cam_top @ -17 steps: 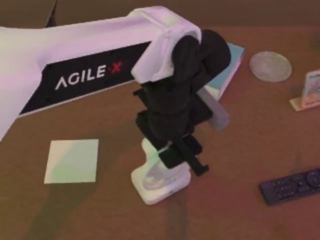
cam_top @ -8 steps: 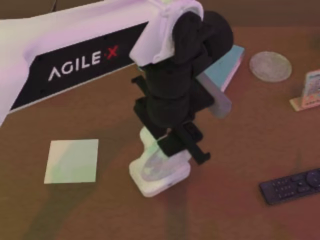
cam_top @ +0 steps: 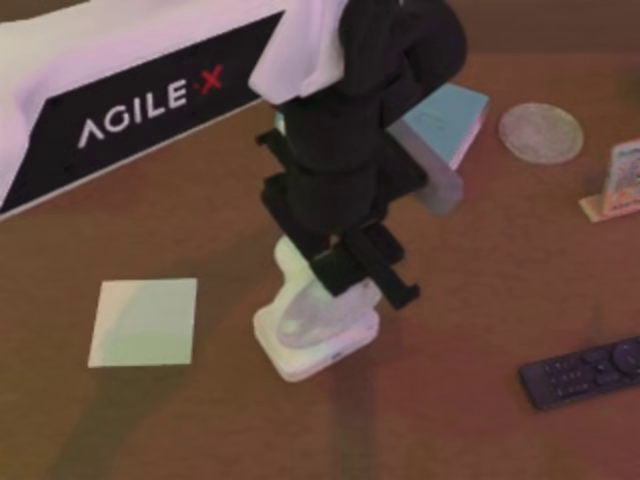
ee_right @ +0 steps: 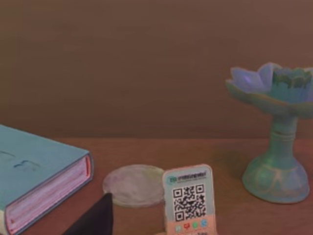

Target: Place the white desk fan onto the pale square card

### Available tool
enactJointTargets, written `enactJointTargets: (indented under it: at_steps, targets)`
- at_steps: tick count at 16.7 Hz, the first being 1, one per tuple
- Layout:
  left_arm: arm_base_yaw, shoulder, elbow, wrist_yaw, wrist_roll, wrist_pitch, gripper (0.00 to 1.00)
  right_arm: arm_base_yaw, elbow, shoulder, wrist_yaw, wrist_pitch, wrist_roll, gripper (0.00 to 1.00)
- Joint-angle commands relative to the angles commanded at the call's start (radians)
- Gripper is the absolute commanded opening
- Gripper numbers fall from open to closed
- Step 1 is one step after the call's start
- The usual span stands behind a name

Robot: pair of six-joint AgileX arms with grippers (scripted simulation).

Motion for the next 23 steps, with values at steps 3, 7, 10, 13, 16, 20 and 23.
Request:
enactJointTargets:
  at_steps: [3,7,10,13,16,20,23]
  targets:
    - [0.035,-0.014,-0.017,0.000,0.067,-0.004,0.00,0.000,0.000,0.000,0.000,0.000,0.000,1.00]
    - [0.147,-0.058,-0.066,0.000,0.303,-0.012,0.00,0.000,0.000,0.000,0.000,0.000,0.000,1.00]
    - [0.260,-0.108,-0.123,-0.001,0.556,-0.017,0.00,0.000,0.000,0.000,0.000,0.000,0.000,1.00]
    - [0.377,-0.167,-0.187,-0.001,0.800,-0.015,0.00,0.000,0.000,0.000,0.000,0.000,0.000,1.00]
    - [0.474,-0.225,-0.241,0.000,0.978,-0.005,0.00,0.000,0.000,0.000,0.000,0.000,0.000,1.00]
    - [0.533,-0.263,-0.269,0.002,1.068,0.003,0.00,0.000,0.000,0.000,0.000,0.000,0.000,1.00]
    - [0.533,-0.263,-0.269,0.002,1.068,0.003,0.00,0.000,0.000,0.000,0.000,0.000,0.000,1.00]
